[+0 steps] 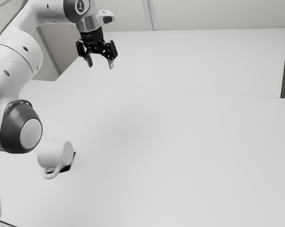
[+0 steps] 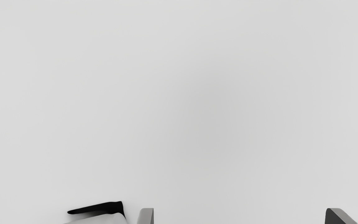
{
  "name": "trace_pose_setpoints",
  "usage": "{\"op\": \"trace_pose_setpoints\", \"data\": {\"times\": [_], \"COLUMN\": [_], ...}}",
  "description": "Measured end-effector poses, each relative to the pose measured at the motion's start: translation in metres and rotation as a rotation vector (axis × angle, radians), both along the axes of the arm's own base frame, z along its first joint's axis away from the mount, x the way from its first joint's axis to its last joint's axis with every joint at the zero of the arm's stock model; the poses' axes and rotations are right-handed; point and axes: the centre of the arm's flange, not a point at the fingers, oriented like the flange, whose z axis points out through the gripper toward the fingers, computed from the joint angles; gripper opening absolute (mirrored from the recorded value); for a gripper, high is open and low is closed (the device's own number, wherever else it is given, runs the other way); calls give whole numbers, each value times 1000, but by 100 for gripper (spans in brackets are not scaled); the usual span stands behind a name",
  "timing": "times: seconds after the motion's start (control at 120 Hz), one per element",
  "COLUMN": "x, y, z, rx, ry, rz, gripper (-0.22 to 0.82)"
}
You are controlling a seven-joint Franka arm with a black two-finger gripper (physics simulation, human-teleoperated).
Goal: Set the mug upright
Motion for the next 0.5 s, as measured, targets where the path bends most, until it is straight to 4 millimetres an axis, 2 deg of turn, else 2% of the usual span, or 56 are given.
{"op": "trace_pose_setpoints", "data": {"times": [0.175, 0.267, 0.367, 0.5], "x": [-2, -17, -54, -119], "y": [6, 20, 38, 65], "z": [3, -5, -16, -25], "rx": [13, -6, -54, -110], "ry": [-7, 26, 48, 59], "rz": [3, 21, 46, 84], "gripper": [60, 60, 60, 60]}}
